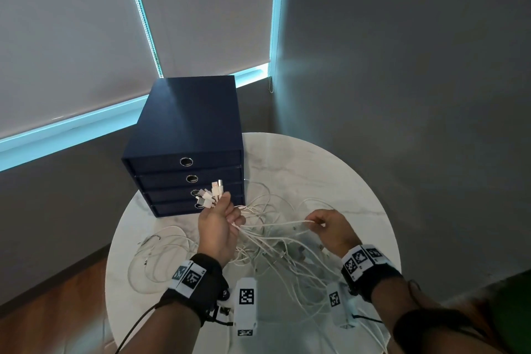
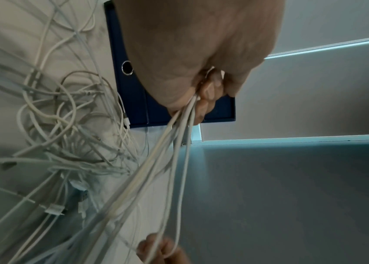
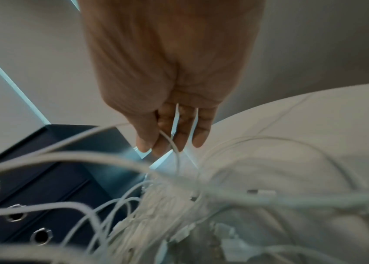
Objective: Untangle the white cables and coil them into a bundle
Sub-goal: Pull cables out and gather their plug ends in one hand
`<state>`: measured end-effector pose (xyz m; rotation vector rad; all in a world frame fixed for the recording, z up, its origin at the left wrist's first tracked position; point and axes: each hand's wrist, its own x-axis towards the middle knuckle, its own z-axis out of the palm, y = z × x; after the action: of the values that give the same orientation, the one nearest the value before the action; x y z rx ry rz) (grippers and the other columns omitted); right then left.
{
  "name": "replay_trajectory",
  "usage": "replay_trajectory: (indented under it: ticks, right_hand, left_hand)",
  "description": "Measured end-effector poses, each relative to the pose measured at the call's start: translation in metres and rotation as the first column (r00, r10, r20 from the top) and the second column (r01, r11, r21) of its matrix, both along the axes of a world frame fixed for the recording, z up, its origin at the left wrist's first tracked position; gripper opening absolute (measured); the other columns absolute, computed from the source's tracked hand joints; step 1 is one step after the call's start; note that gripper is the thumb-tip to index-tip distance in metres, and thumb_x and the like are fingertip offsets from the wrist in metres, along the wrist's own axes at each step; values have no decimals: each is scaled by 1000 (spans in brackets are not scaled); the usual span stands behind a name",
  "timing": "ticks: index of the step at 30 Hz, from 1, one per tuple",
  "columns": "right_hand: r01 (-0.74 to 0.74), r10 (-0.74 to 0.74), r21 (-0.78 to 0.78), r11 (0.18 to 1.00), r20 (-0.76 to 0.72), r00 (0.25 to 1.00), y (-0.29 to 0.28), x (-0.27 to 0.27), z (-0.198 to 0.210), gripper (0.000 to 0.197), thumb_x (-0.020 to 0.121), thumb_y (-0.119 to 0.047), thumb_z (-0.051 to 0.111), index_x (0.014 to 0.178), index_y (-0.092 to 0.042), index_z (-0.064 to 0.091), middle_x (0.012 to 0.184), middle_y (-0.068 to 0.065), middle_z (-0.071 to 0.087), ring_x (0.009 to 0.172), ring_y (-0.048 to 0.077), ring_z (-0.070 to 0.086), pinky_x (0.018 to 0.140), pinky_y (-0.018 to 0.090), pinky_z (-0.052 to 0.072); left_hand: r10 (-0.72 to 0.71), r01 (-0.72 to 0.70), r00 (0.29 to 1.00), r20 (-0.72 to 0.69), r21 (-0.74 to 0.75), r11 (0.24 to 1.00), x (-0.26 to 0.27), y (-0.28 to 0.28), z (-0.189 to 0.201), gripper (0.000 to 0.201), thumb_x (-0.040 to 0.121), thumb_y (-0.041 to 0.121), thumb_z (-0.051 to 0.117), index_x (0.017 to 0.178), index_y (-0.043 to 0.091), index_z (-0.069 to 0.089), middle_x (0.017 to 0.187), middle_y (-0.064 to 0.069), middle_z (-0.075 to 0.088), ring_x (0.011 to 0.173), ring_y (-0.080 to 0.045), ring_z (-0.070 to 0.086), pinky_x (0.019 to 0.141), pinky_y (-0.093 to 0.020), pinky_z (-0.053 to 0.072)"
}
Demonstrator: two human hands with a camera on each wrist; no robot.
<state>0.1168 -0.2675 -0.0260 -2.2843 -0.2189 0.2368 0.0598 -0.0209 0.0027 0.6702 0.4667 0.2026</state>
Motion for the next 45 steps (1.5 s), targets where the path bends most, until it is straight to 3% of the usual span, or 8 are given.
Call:
replay_trajectory:
  ticks: [5,10,18,30,33,35,38,45]
  right_hand:
    - [299,-262,279,913,-162,951,-8,15,6,17,89,-2,64,76,-11,70,66,12,64,66,27,58,61,30,48]
    - [291,-83,721,630,-310,947,34,9,62,18,92,-7,59,93,6,71,76,20,65,67,28,61,62,34,53]
    - [-151,236,485,861,-120,964,73,-12,73,11,87,3,66,87,-7,72,71,8,71,59,15,63,61,29,53]
    - [174,-270,853,493,-40,962,46,21,136,28,90,14,48,98,-9,63,70,12,67,52,13,51,51,22,45]
    - [281,-377,688,669,-12,926,37,28,118,38,86,14,43,94,-13,67,78,9,66,60,14,58,59,31,49]
    - [235,-263,158,959,189,946,38,24,102,44,80,11,42,102,-17,68,105,6,65,92,22,63,82,38,52]
    - [-41,244,-571,820,283,928,56,-2,90,36,88,-16,52,122,-23,60,127,-1,53,115,25,48,97,43,43]
    - [-170,170,-11,985,182,969,74,-1,98,29,98,-18,45,74,-22,59,77,-8,64,67,12,59,65,30,46]
  left_hand:
    - [-26,26,1000,-5,67,997,-4,2,1,27,104,20,51,78,14,55,53,8,29,44,-6,28,39,-19,30]
    - [-86,92,996,-38,229,969,-6,-10,2,26,103,20,54,80,8,56,53,7,28,43,-6,26,39,-19,25]
    - [-176,137,984,31,503,853,1,-23,13,23,97,18,63,103,-4,67,58,1,34,48,-9,30,47,-23,31]
    - [-295,261,955,18,419,870,-8,-8,-12,18,97,19,60,93,3,68,67,4,50,50,-7,31,48,-20,33]
    - [-257,234,966,12,375,897,-5,-10,-9,17,100,14,57,91,5,68,68,2,53,47,-6,32,45,-19,32]
    - [-250,227,968,8,394,891,-2,-13,-6,16,99,15,60,88,5,66,68,2,53,46,-6,30,44,-20,30]
    - [-262,243,965,-27,478,844,2,-17,-2,23,95,17,65,75,6,64,61,-1,47,45,-8,28,45,-23,28]
    - [-330,309,943,-31,445,840,1,-19,2,22,97,18,63,79,6,67,57,6,48,45,-7,28,47,-23,25]
